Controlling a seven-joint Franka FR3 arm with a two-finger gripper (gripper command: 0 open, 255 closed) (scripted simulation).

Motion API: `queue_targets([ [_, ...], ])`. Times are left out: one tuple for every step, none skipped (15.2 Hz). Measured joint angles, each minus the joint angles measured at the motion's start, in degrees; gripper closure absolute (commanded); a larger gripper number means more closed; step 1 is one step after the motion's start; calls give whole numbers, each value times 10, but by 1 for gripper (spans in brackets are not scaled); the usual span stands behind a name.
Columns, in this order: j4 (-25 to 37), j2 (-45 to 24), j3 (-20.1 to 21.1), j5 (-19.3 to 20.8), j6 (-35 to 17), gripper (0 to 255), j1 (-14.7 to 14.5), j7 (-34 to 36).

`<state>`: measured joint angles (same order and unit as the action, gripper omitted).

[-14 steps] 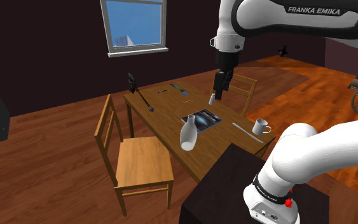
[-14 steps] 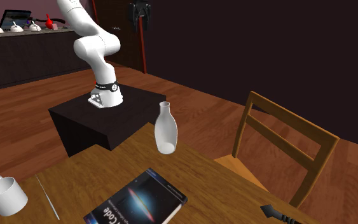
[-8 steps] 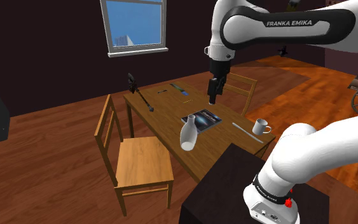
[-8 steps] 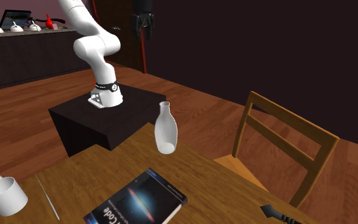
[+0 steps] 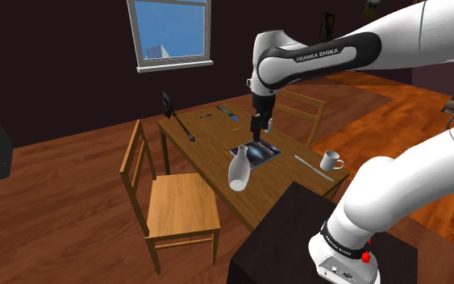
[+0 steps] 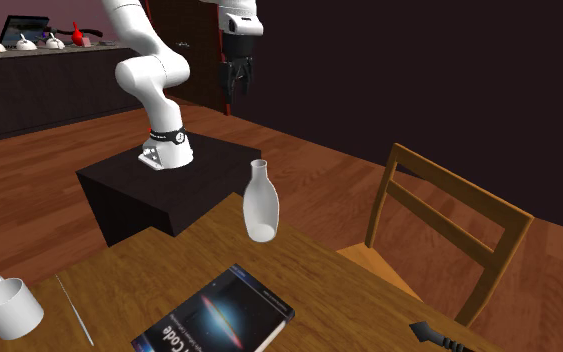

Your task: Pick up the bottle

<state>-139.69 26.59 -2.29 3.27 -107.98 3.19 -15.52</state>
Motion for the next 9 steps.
queue_targets([
  [1, -19, -4, 3, -19, 0, 2, -5],
  [3, -40, -8, 6, -38, 0, 4, -10],
  [1, -59, -11, 8, -59, 0, 6, -16],
  [4, -80, -13, 9, -79, 0, 6, -18],
  [9, -102, -16, 10, -95, 0, 7, -22],
  [10, -117, -18, 12, -109, 0, 8, -26],
  [18, -141, -21, 13, -127, 0, 10, -31],
  [22, -163, -23, 14, -145, 0, 11, -34],
  [27, -183, -26, 15, -161, 0, 13, -39],
])
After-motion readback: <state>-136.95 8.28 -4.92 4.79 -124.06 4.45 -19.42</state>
